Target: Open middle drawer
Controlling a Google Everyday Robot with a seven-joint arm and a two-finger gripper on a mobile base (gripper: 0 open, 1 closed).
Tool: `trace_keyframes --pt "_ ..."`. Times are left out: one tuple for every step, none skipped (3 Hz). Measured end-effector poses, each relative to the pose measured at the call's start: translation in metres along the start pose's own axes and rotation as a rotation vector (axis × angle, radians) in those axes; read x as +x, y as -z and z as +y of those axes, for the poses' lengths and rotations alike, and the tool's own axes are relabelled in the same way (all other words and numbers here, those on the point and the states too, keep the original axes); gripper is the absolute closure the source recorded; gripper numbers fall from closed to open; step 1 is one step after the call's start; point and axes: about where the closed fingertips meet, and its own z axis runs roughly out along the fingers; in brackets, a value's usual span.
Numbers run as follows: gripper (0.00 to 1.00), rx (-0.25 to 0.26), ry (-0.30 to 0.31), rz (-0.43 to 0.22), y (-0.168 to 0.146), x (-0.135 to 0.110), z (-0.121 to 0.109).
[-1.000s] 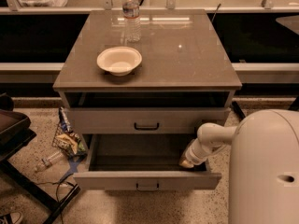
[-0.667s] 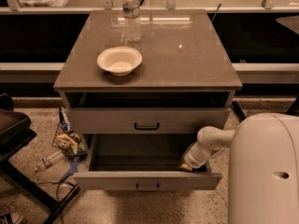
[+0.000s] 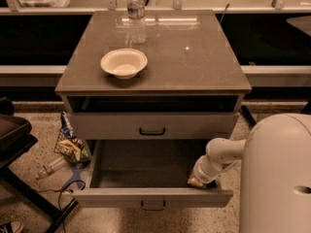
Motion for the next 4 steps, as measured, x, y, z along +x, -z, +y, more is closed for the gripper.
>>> trace_keyframes --pt "1.0 -0.029 -0.012 0.044 0.016 0.007 0.037" --pt "1.0 -0.055 -0.022 0.088 0.039 0.01 0.074" --pt "0.97 -0.056 -0.022 0.088 0.038 0.01 0.074" --pt "0.74 -0.058 -0.021 0.089 0.038 0.01 0.075"
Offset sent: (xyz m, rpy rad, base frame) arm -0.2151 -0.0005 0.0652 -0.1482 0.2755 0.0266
